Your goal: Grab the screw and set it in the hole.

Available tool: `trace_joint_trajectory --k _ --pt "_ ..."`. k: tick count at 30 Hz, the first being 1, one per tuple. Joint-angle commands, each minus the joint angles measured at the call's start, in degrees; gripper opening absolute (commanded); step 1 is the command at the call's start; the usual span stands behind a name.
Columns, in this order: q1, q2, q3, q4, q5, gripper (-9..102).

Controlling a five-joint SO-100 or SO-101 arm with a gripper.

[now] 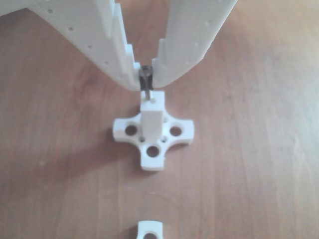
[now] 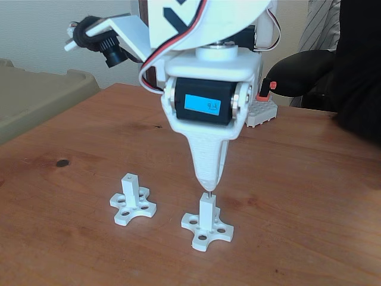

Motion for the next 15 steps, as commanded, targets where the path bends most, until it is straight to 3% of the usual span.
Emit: trace_joint_trajectory --k 1,15 --pt "0.09 0.97 -1.32 -0.79 -0.62 -4" --pt "0.62 0.26 -1.67 -1.67 -1.05 -4"
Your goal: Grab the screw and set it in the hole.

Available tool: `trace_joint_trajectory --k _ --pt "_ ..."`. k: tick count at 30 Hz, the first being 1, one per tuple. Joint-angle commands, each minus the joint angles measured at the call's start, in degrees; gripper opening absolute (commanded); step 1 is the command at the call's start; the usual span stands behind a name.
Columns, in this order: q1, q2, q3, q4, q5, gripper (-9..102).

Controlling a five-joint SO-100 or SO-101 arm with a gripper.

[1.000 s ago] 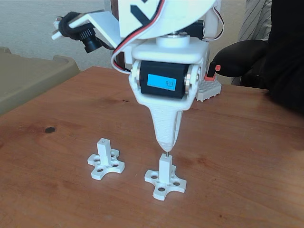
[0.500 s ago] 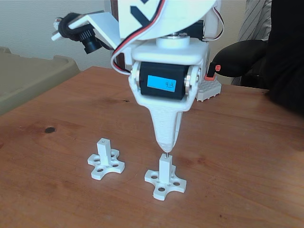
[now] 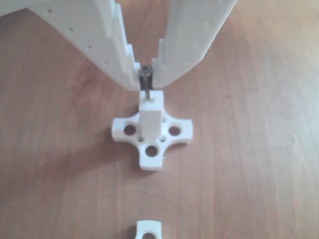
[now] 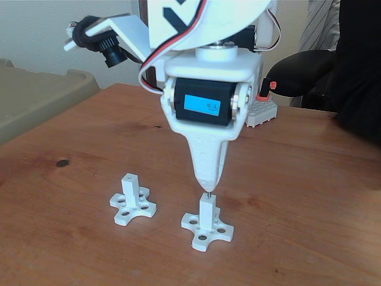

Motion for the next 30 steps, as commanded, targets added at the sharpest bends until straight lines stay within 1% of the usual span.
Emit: trace_joint_trajectory --k 1,30 --pt "0.70 0.26 -1.67 -1.14 -1.05 -4" --pt "0.88 -0.88 -2.55 -2.11 -1.23 -4"
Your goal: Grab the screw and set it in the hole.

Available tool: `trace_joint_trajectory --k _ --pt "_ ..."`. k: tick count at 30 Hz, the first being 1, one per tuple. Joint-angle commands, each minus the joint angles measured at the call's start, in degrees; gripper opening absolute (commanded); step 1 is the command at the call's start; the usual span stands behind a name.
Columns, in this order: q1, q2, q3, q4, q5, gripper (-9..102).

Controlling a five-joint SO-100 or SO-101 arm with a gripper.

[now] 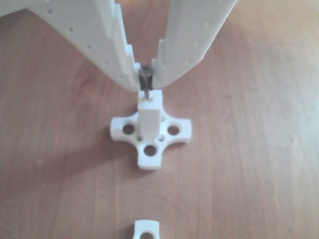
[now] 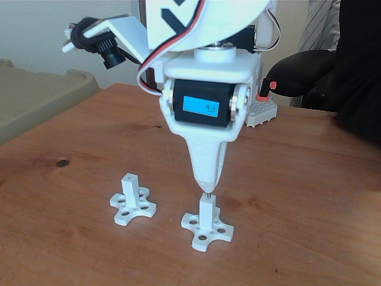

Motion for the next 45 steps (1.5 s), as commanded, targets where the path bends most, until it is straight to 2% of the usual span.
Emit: trace_joint_trajectory --k 1,30,45 --pt "0.35 -0.09 -2.46 -1.67 -0.70 -4" --pt "1.05 0.09 -2.90 -1.14 -1.41 -4" --pt "0.88 0.35 -2.81 1.41 -2.02 13"
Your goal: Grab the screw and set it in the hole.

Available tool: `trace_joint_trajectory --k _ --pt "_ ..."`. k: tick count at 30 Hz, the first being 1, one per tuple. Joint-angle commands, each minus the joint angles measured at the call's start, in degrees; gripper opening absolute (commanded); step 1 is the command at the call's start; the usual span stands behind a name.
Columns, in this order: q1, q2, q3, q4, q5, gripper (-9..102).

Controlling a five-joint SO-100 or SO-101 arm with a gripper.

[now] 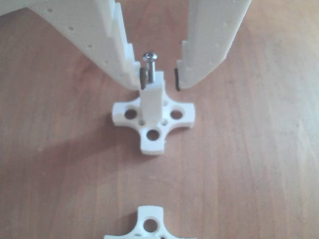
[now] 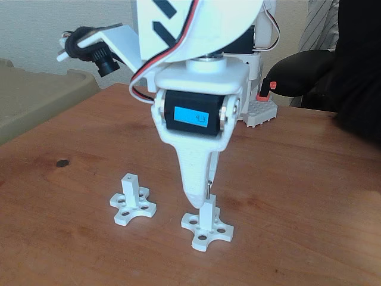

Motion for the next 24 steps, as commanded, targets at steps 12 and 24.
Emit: trace_joint_trajectory --k 12,24 --pt "0.35 5.54 -2.99 5.19 -2.11 31" --pt "2.11 15.64 -1.76 7.21 -3.25 32"
